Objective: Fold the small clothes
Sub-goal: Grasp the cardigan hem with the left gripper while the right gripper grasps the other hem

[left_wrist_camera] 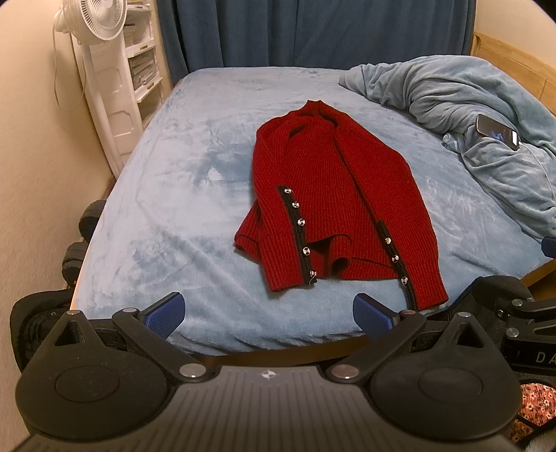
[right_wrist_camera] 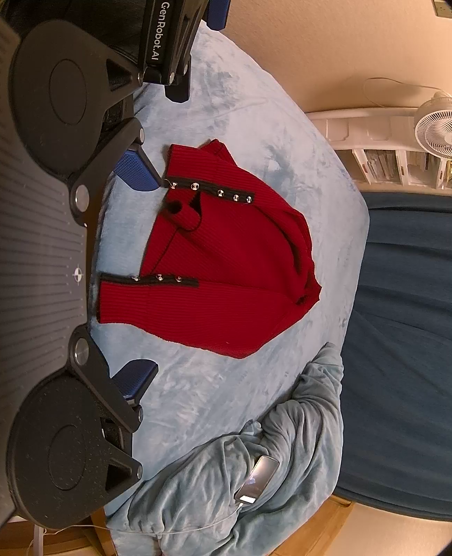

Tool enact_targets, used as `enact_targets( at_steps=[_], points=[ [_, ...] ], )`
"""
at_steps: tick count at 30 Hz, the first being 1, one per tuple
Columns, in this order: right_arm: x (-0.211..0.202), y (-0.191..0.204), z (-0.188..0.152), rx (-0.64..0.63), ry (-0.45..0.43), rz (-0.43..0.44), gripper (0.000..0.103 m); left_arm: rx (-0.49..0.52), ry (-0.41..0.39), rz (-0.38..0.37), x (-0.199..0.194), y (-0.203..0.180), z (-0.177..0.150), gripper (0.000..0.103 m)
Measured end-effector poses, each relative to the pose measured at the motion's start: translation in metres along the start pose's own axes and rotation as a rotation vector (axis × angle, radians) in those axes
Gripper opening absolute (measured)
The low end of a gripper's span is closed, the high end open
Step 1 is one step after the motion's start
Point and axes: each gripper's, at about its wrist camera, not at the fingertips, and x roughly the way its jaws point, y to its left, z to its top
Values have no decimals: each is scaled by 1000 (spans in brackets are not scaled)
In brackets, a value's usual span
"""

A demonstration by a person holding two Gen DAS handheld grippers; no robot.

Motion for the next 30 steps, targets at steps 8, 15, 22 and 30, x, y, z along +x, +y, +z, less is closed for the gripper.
enact_targets(
  at_steps=[8,15,22,30],
  points=[
    [8,2,-2,-10,11,1,102,-22,19,-14,7,7,4,103],
    [46,-44,48,45,-87,-78,102,-110,-48,21,48,48,62,103],
    [195,-98,140,218,-96,-38,102,-102,-86,-28,172,72,186,103],
    [451,-92,234,207,74,4,96,-198,110,-93,393,77,285,103]
  ],
)
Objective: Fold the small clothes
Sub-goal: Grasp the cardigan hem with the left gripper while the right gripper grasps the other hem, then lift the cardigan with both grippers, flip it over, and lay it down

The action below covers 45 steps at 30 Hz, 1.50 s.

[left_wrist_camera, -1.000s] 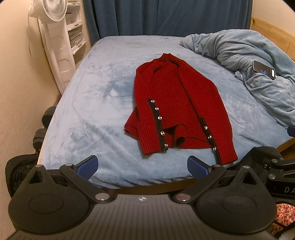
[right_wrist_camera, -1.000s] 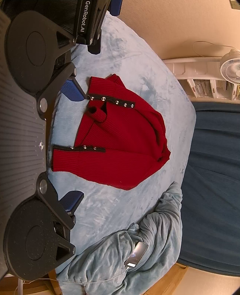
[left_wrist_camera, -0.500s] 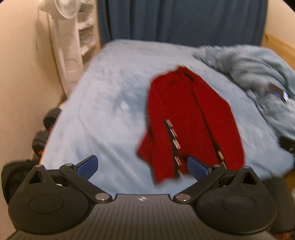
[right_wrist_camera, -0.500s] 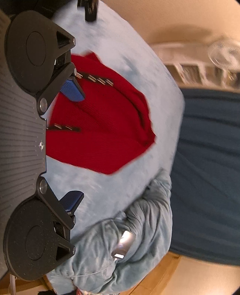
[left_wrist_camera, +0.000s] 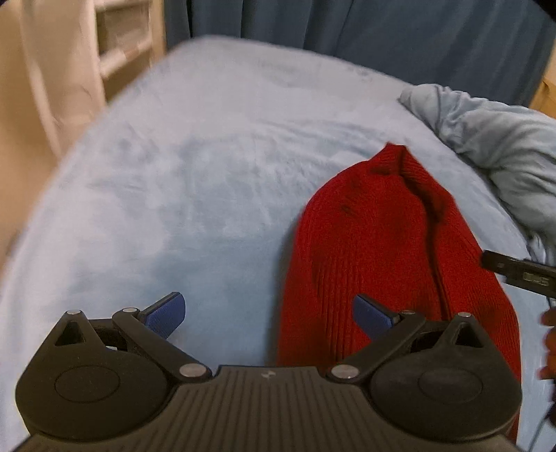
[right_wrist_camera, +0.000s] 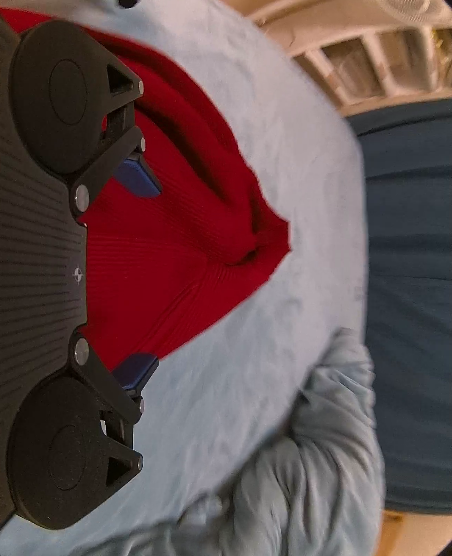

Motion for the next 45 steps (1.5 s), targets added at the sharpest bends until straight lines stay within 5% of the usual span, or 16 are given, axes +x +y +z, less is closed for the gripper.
enact_targets(
  at_steps=[4,5,6,7,8,9,14,20,26,31,39,42,45],
  points=[
    [88,5,28,82,93,-72,95,-50,109,-138,67,-5,26,102],
    [107,3,29,91,135,-99,81,-62,147,-162,81,-8,29,95],
    [117,1,27,76,168,-132,50,-61,153,-153,86,-11,29,81],
    [121,-2,25,43,204,-168,41,-52,151,-150,87,-14,30,42],
    [112,-8,23,41,185,-154,19,-51,131,-127,84,-13,32,35],
    [96,-15,23,51,153,-134,15,-45,89,-117,73,-13,31,31],
    [-32,-56,39,13,-47,-106,13,22,-86,-3,-20,4,34,22],
    [-226,-102,48,99,-267,15,12,34,-300,12,-199,47,10,22],
    [-427,-114,6,75,-563,129,11,38,-586,-13,-387,70,-53,22],
    [-547,-114,-41,62,-750,194,11,33,-754,-44,-498,73,-94,22],
    [-622,-132,-45,73,-904,249,11,65,-934,-82,-588,60,-112,22],
    [-606,-139,-27,103,-859,262,11,82,-911,-73,-575,56,-99,22],
    [-552,-140,0,139,-759,262,11,76,-795,-51,-517,52,-67,22]
  ],
)
